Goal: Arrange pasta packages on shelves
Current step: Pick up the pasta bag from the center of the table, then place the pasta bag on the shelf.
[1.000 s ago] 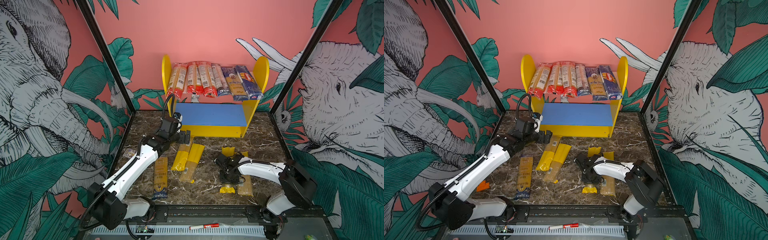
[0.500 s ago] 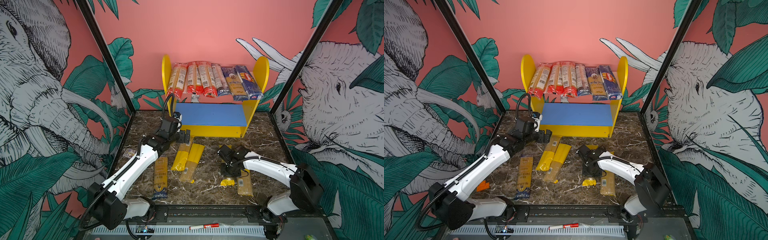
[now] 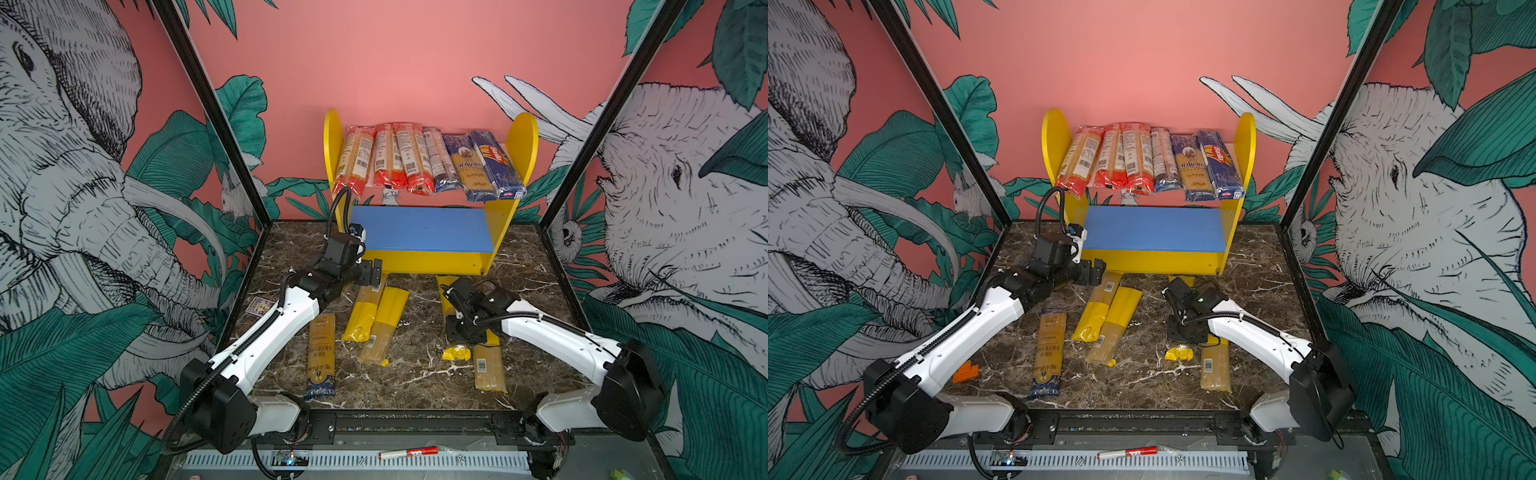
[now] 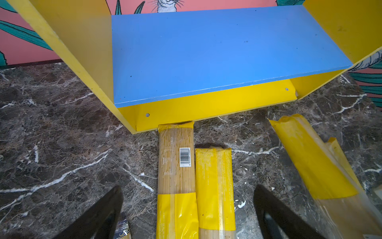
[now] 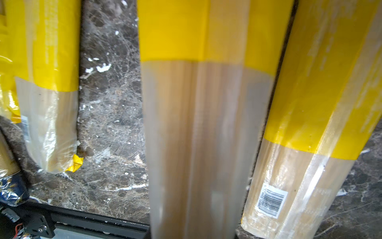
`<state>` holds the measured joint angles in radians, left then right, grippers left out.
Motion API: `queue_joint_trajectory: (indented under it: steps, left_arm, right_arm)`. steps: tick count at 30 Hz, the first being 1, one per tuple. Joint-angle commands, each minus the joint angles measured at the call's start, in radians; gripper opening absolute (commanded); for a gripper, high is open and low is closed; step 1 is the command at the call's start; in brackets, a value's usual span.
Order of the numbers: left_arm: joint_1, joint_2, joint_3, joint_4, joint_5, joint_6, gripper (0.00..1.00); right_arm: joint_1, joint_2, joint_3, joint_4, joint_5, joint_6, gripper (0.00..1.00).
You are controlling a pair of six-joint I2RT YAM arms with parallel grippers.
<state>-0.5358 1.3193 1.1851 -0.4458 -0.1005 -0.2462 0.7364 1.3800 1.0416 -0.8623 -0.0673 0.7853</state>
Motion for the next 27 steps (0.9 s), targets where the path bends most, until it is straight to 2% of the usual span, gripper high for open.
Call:
queue_joint_trajectory:
  steps: [1,8,15,27]
  left_arm:
    - [0.004,0.012,-0.001,0.024,0.024,-0.007,0.99]
    - [0.002,0.056,-0.019,0.063,0.084,-0.035,0.99]
    - [0.002,0.064,-0.024,0.097,0.093,-0.042,0.99]
    - [0.002,0.07,-0.025,0.119,0.068,-0.027,0.99]
  right_arm:
    - [-0.006,-0.064,0.074,0.038,0.064,-0.058,0.0]
    - [-0.046,-0.04,0.193,0.01,0.108,-0.157,0.0]
    - [-0.147,0.0,0.301,0.043,0.099,-0.246,0.0]
    - [-0.324,0.211,0.519,0.152,0.028,-0.391,0.0]
